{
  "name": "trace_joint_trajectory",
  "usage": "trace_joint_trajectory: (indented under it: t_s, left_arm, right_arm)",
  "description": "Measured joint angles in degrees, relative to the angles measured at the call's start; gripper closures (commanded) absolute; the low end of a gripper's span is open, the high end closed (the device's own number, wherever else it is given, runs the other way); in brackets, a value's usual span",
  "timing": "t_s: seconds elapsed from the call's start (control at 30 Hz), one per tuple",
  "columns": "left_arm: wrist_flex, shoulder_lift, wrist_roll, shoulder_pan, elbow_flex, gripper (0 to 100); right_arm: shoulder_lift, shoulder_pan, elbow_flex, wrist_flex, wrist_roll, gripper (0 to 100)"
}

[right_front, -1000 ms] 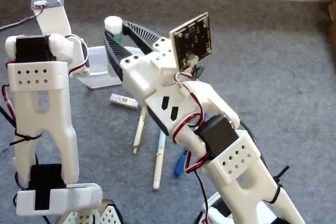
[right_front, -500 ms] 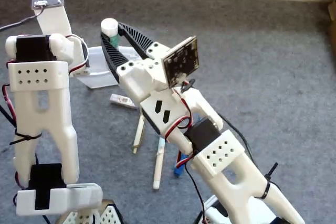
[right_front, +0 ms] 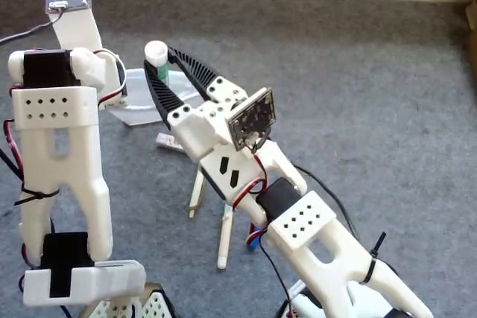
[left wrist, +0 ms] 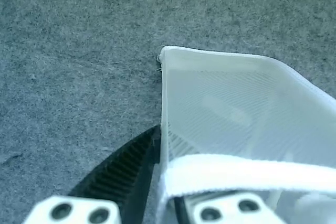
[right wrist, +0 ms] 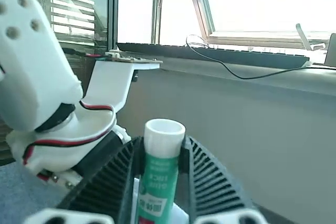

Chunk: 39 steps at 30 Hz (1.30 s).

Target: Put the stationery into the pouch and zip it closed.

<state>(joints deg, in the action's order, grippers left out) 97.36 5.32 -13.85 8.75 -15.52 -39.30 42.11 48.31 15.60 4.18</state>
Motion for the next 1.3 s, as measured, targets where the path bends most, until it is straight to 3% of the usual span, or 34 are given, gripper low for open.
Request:
trace_joint_trajectory:
  t_s: [0.47, 0.77, 0.93, 1.3]
  left_arm:
    - [0.0, 0.0, 0.0, -0.3, 0.0, 99]
    - [0.0, 0.0, 0.0, -0.3, 0.0, 99]
    - [0.1, -0.1, 0.0, -0.3, 0.1, 99]
    - [0.1, -0.1, 0.0, -0.4, 0.2, 99]
  right_arm:
    - [-4.0, 0.0, 8.4, -0.1, 0.1, 99.0]
    - [-11.0, 0.0, 8.4, -18.7, 0.1, 98.5]
    - [-11.3, 0.7, 8.2, -23.4, 0.1, 89.0]
    - [-11.5, 1.3, 6.4, -28.1, 0.1, 88.6]
